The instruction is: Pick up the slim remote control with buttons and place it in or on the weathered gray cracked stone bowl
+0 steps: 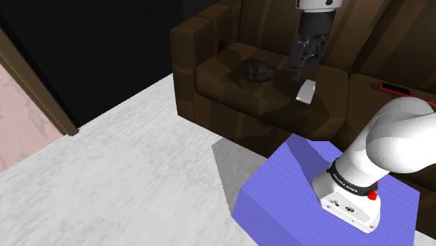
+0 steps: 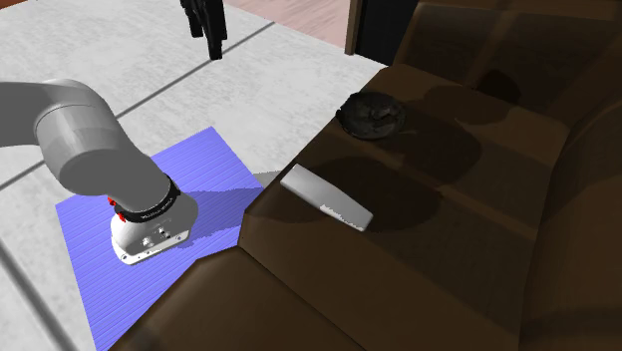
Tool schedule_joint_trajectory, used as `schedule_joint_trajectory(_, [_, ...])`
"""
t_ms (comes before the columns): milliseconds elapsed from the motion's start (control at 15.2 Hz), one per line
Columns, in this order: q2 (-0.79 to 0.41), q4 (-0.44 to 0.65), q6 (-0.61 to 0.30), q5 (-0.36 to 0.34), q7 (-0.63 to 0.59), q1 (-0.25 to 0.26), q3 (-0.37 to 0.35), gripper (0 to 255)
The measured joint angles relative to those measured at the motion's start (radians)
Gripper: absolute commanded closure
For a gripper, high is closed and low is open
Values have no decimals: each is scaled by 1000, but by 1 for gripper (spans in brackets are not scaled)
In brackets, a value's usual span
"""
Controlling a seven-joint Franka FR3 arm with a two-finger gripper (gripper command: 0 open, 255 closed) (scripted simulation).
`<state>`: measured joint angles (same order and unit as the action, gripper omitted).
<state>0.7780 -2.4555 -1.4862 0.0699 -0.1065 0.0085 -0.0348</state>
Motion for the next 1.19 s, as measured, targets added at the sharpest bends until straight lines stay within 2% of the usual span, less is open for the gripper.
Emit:
schedule_joint_trajectory(198, [-24, -5, -34, -9, -20, -24, 10, 0])
schedule_joint_trajectory(1188, [-282, -74, -452, -101, -281, -295, 136, 0])
